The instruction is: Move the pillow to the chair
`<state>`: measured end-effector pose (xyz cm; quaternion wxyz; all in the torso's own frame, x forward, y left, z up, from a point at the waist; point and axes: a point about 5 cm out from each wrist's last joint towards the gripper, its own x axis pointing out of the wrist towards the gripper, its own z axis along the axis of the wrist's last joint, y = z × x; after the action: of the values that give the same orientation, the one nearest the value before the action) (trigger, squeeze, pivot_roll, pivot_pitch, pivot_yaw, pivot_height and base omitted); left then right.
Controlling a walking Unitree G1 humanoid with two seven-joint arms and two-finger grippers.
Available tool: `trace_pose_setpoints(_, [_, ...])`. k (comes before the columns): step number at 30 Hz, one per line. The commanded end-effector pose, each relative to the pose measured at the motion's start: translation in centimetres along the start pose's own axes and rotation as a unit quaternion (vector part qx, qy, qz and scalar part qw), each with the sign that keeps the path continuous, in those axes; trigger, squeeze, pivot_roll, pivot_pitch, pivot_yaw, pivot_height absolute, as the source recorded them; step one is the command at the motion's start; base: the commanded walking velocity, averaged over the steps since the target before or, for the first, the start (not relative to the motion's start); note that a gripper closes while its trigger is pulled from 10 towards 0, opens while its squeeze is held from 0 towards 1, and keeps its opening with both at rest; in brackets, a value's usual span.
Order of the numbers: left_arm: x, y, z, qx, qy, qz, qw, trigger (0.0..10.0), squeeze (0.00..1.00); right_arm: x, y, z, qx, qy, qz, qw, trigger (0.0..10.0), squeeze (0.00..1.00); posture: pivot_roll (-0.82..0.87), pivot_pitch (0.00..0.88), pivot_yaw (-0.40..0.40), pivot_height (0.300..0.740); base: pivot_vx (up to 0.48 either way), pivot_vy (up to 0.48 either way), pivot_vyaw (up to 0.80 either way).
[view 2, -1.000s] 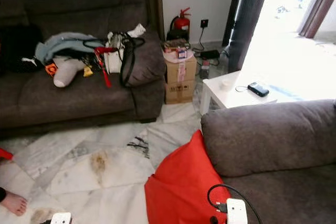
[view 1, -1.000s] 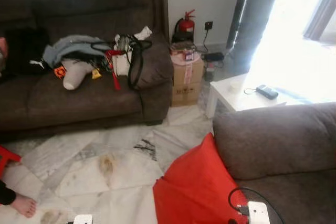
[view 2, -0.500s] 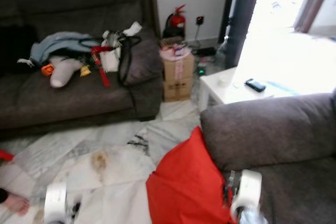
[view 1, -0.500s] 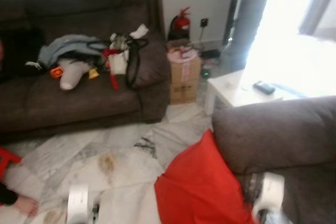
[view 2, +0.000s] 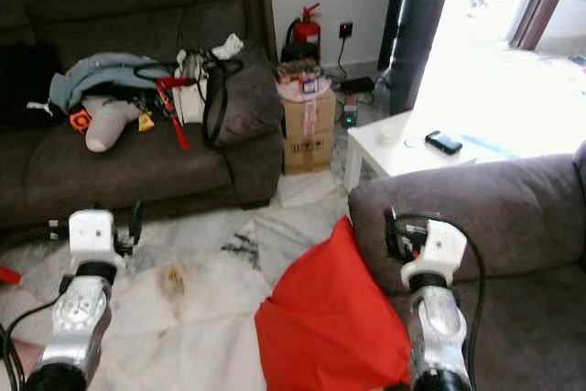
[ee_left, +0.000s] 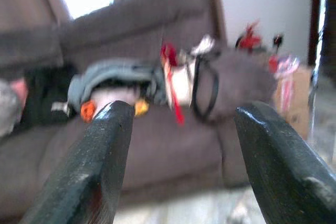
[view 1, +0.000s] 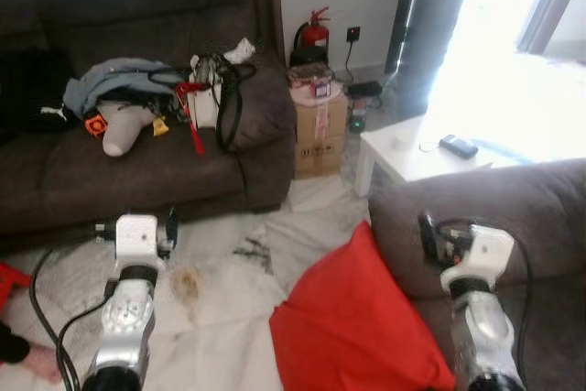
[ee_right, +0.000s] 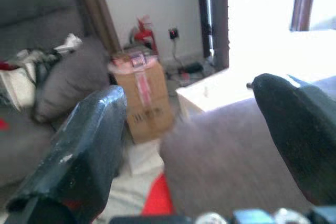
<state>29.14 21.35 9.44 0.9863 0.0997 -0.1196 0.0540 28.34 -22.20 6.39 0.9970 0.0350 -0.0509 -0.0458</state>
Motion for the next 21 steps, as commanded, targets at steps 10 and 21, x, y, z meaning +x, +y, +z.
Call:
trace_pose_setpoints(10, [0.6, -1.4, 2.3, -0.022, -0.017, -0.026, 0.999, 10.0, 0.00, 0.4, 3.1, 2.3, 0.026, -0.033, 0.035, 0.998, 10.0, 0.00, -0.03, 0.000, 0.076, 0.740, 0.000, 0.000, 0.00])
trace_pose_setpoints(21, [1.5, -2.1, 3.5, -0.010, -0.021, -0.057, 0.998, 10.0, 0.00, 1.4, 4.7, 4.2, 0.020, -0.050, 0.068, 0.996, 10.0, 0.00, -0.04, 0.000, 0.083, 0.740, 0.000, 0.000, 0.00])
